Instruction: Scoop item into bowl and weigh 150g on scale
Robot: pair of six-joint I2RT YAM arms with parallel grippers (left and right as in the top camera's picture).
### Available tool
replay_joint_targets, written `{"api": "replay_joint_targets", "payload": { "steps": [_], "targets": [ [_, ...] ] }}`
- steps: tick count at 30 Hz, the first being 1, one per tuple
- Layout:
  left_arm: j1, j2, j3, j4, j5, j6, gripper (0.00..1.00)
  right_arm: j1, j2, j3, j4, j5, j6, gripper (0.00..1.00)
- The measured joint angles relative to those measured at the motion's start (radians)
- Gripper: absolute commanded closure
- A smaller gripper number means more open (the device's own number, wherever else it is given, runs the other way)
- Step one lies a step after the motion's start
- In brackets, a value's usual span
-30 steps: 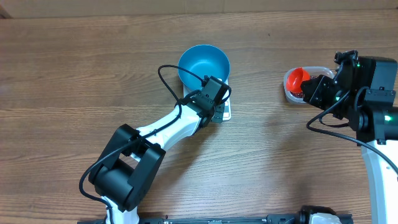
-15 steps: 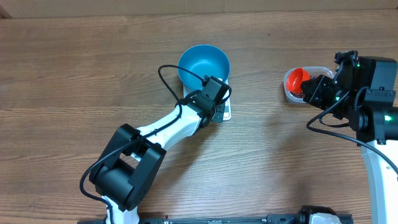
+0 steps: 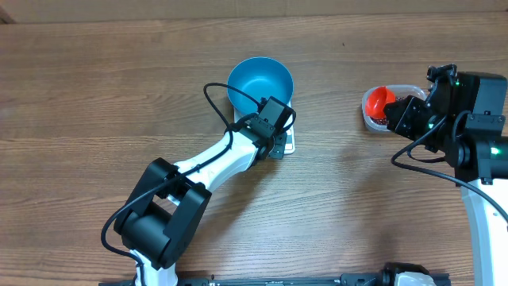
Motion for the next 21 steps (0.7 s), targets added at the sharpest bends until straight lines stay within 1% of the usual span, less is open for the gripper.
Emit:
{"api": "replay_joint_targets", "payload": {
  "steps": [6, 9, 13, 17, 21],
  "targets": [
    [0.0, 0.002, 0.025, -0.057, 0.004, 0.0, 0.96, 0.0, 0.0, 0.0, 0.005, 0.0, 0.0, 0.96],
    [0.0, 0.003, 0.081, -0.143, 0.006, 0.0, 0.96, 0.0, 0.0, 0.0, 0.008, 0.0, 0.0, 0.96],
    [0.0, -0.019, 0.216, -0.272, 0.008, 0.008, 0.96, 0.0, 0.0, 0.0, 0.007, 0.0, 0.0, 0.96],
    [0.0, -0.112, 0.349, -0.393, 0.01, 0.04, 0.96, 0.0, 0.0, 0.0, 0.008, 0.0, 0.0, 0.96],
    [0.006, -0.233, 0.431, -0.457, 0.011, 0.072, 0.95, 0.0, 0.0, 0.0, 0.008, 0.0, 0.0, 0.96]
  ]
}}
